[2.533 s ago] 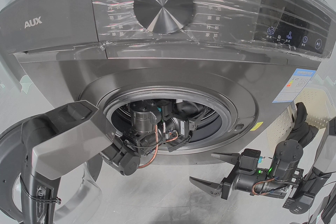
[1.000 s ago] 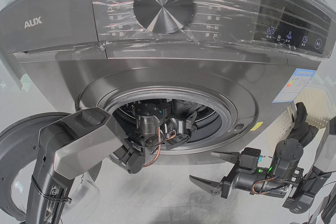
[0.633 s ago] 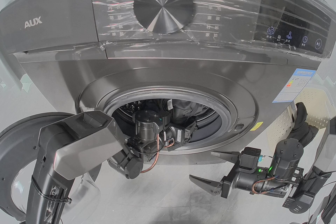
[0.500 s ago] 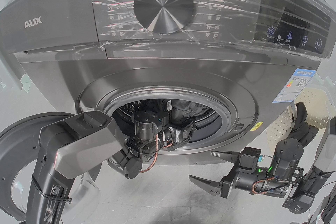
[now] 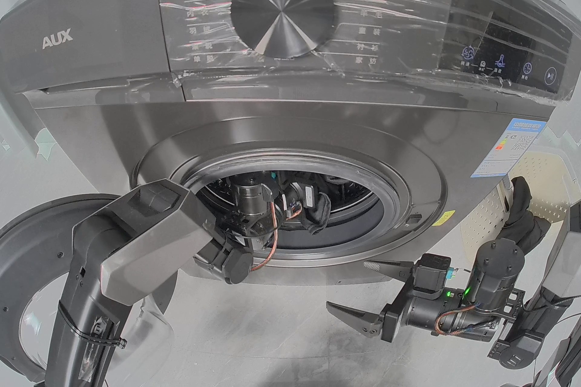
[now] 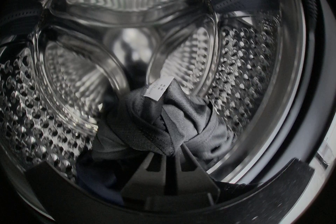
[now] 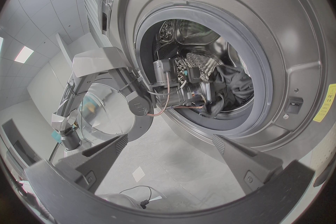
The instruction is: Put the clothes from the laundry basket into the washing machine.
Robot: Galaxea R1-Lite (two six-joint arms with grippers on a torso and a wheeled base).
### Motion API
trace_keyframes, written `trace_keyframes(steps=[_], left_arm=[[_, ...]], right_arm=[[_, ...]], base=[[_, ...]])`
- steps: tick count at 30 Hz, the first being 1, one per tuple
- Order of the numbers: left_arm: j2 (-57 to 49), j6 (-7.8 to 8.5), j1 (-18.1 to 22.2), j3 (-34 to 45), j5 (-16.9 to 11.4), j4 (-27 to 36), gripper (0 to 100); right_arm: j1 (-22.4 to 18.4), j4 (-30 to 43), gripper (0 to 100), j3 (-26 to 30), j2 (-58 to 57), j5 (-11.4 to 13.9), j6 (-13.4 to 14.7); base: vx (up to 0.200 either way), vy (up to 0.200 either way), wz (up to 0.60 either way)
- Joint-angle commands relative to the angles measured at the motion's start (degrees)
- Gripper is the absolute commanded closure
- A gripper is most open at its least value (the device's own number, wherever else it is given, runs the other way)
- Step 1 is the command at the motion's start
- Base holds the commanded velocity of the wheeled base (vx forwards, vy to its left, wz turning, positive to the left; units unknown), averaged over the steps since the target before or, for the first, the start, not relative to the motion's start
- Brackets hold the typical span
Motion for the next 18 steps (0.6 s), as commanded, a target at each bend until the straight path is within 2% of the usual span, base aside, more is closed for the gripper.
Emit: trace_keyframes(steps=[1, 10, 18], left_arm=[[3.7, -0.13, 2.0, -7.5, 2.3, -0.7, 100], [8.8, -0.21, 3.3, -18.9, 5.5, -0.2, 100], [11.3, -0.21, 3.1, -20.3, 6.1, 0.6, 100]], right_arm=[[0.1, -0.1, 0, -0.1, 0.2, -0.1, 0.0], [0.3, -0.1, 0, -0.4, 0.2, -0.1, 0.0], [0.3, -0.1, 0, -0.4, 0.3, 0.0, 0.1]], base=[[0.0, 0.0, 0.0], [0.0, 0.0, 0.0], [0.0, 0.0, 0.0]])
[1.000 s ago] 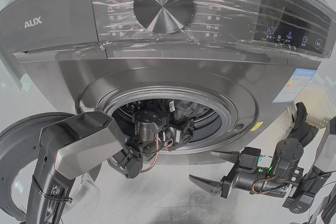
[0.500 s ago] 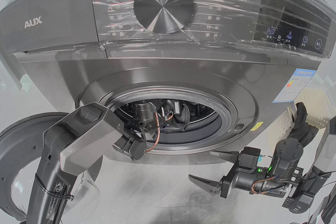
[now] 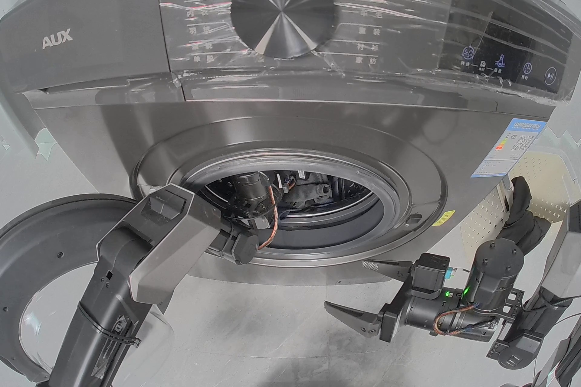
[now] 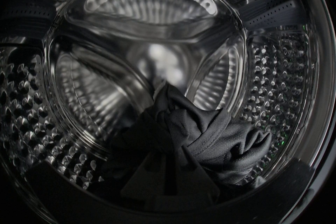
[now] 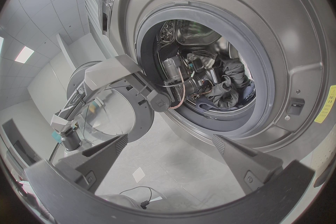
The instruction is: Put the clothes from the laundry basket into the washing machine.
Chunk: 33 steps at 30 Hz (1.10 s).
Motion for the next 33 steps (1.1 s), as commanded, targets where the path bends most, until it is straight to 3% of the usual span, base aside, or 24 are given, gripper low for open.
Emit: trace_keyframes(steps=[1, 6, 7, 14, 22, 33], left_arm=[[2.5, -0.02, 0.1, -1.2, 0.3, 0.4, 100], [2.1, 0.07, 0.4, -0.4, 0.3, 0.4, 100], [2.0, 0.16, 0.4, -0.1, 0.3, 0.3, 0], [-0.8, -0.02, -0.3, 3.3, -0.1, -1.1, 0], [-10.2, 0.07, -2.2, 18.8, -3.3, -1.3, 0], [-11.0, 0.86, -3.3, 26.4, -5.7, 0.1, 0]], right_arm=[[-0.1, 0.1, 0, 0.0, 0.1, 0.1, 0.0], [0.0, 0.0, 0, 0.0, 0.2, 0.1, 0.0], [0.1, 0.0, 0, 0.0, 0.4, 0.1, 0.0], [0.0, 0.0, 0, 0.0, 0.6, 0.1, 0.1], [0.1, 0.0, 0, 0.1, 0.6, 0.0, 0.1], [0.0, 0.0, 0, 0.0, 0.5, 0.1, 0.0]], base=[[0.0, 0.0, 0.0], [0.0, 0.0, 0.0], [0.0, 0.0, 0.0], [0.0, 0.0, 0.0], [0.0, 0.0, 0.0], [0.0, 0.0, 0.0]])
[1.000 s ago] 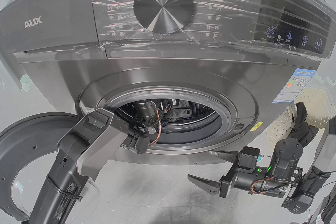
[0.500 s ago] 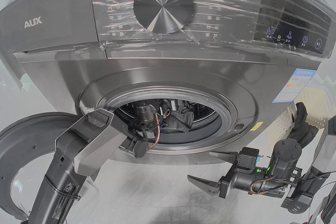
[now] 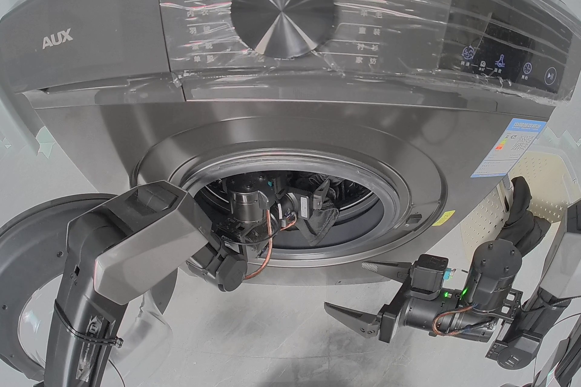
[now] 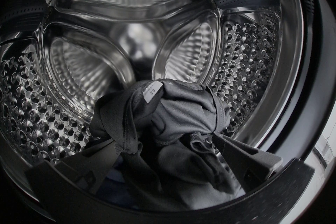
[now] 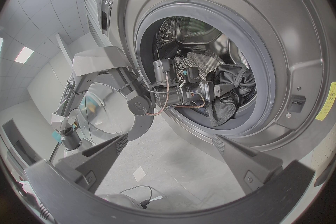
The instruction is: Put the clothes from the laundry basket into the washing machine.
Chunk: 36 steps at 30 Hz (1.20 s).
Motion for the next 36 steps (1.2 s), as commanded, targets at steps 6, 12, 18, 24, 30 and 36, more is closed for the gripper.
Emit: trace_keyframes(steps=[6, 12, 18, 24, 30, 36], left_arm=[[2.4, 2.3, 0.1, 2.6, -1.0, 1.0, 0], [2.8, 2.56, 0.1, 1.2, -2.0, 1.5, 100], [7.3, 1.94, 1.4, -11.9, -0.2, 1.5, 100], [11.7, 1.94, 3.4, -24.2, 4.5, 1.6, 100], [11.7, 1.5, 4.6, -26.8, 4.8, 2.4, 100], [12.1, 1.77, 4.3, -24.3, 4.7, 2.3, 100]], right_arm=[[0.0, 0.0, 0, 0.0, -0.1, 0.1, 0.0], [0.3, 0.0, 0, -0.5, 0.1, 0.0, 0.0], [0.5, 0.0, 0, -0.6, 0.1, 0.0, 0.0], [0.5, 0.0, 0, -0.8, 0.1, 0.0, 0.1], [0.5, 0.0, 0, -0.9, 0.1, 0.0, 0.1], [0.6, 0.0, 0, -0.9, 0.2, 0.0, 0.1]], base=[[0.0, 0.0, 0.0], [0.0, 0.0, 0.0], [0.0, 0.0, 0.0], [0.0, 0.0, 0.0], [0.0, 0.0, 0.0], [0.0, 0.0, 0.0]])
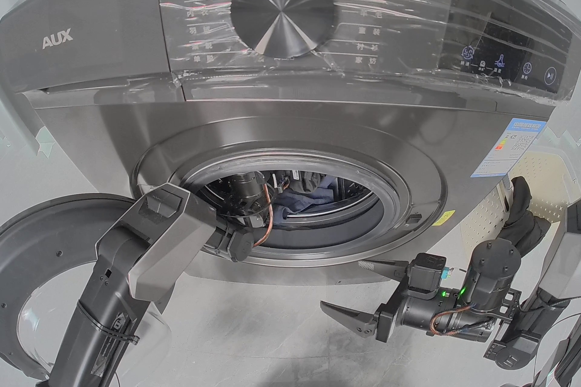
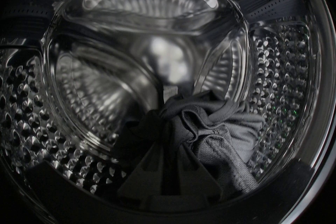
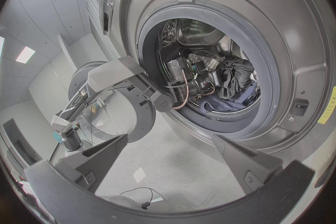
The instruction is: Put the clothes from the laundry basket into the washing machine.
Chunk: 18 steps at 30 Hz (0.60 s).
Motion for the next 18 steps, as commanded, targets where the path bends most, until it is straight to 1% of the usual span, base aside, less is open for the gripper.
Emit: trace_keyframes(steps=[1, 4, 6, 8, 10, 11, 12, 15, 18], left_arm=[[1.5, 0.27, -0.3, 1.5, -0.1, -0.3, 0], [1.3, 0.36, -0.5, 1.6, -0.2, -0.4, 0], [0.7, 0.1, -0.6, 2.0, -0.3, -0.7, 0], [-0.6, -0.08, -0.7, 3.4, -0.5, -0.7, 0], [-3.0, -0.25, -1.2, 6.4, -0.7, -0.7, 0], [-3.0, -0.25, -1.2, 6.4, -0.7, -0.7, 0], [-5.4, -0.43, -1.7, 9.8, -0.9, -0.9, 0], [-9.4, -1.31, -3.0, 15.3, -1.0, -1.4, 0], [-12.5, -1.75, -4.2, 20.5, -1.2, -2.2, 0]], right_arm=[[0.0, 0.0, 0, 0.0, 0.1, 0.0, 0.0], [0.0, 0.0, 0, 0.0, 0.1, 0.0, 0.0], [0.0, 0.0, 0, 0.0, 0.0, 0.0, 0.1], [0.0, 0.0, 0, 0.0, 0.1, 0.0, 0.1], [0.0, 0.0, 0, 0.0, 0.1, 0.0, 0.1], [0.0, 0.0, 0, 0.0, 0.1, 0.0, 0.1], [0.0, 0.0, 0, 0.0, 0.1, 0.0, 0.1], [0.0, 0.0, 0, 0.0, 0.1, 0.0, 0.1], [-0.2, 0.0, 0, 0.0, 0.0, 0.0, 0.1]], base=[[0.0, 0.0, 0.0], [0.0, 0.0, 0.0], [0.0, 0.0, 0.0], [0.0, 0.0, 0.0], [0.0, 0.0, 0.0], [0.0, 0.0, 0.0], [0.0, 0.0, 0.0], [0.0, 0.0, 0.0], [0.0, 0.0, 0.0]])
